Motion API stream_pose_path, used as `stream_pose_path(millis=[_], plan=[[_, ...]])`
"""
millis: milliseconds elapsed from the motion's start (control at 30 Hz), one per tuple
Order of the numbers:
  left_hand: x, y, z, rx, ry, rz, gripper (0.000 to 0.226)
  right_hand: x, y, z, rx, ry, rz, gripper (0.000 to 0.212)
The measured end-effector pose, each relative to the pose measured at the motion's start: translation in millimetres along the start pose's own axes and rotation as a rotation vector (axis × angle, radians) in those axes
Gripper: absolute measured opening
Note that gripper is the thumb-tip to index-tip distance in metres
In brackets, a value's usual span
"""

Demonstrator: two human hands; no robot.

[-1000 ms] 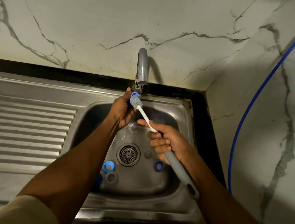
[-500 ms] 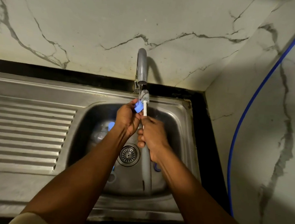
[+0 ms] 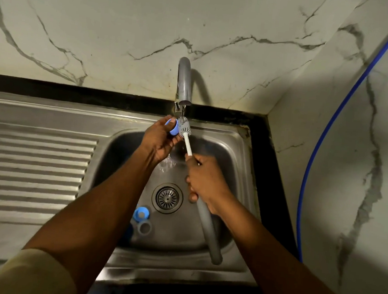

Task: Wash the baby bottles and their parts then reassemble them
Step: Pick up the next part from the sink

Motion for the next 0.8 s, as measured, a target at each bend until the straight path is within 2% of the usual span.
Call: stream_pose_path(millis=[200, 367, 500, 567, 667, 800], plan=[[10.6, 17.6, -21.9, -0.058, -0.034, -0.073, 0.008, -17.6, -20.2, -18.3, -0.001, -0.047, 0.096, 0.026], [-1.5, 8.9, 5.7, 0.03, 0.017, -0.021, 0.025, -3.0, 0.6, -6.6, 0.115, -0.062, -0.017, 0.028], [14.6, 37.1, -5.8, -0.12, -0.002, -0.181, 0.023, -17.6, -16.5, -23.8, 0.088, -0.106, 0.125, 0.03], [18.5, 41.8, -6.9, -0.086, -0.009, -0.189, 0.019, -20.4, -19.0, -29.3, 0.078, -0.126, 0.134, 0.034], [9.3, 23.0, 2.2, 0.052, -0.035, -0.092, 0.015, -8.5, -12.4, -19.1, 0.178, -0.143, 0.08, 0.034], [17.9, 24.2, -12.7, 0.069, -0.106, -0.148, 0.015, -12.8, -19.9, -14.3, 0.188, -0.126, 0.102, 0.034]])
Point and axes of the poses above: each hand's wrist, its own x-axis away from the middle knuckle, its own y-axis out of the palm, z = x × y, the point moved 10 cm from there along -x, towards the middle knuckle, and after that the axes turned 3 degrees about y, right-handed, at the moved point
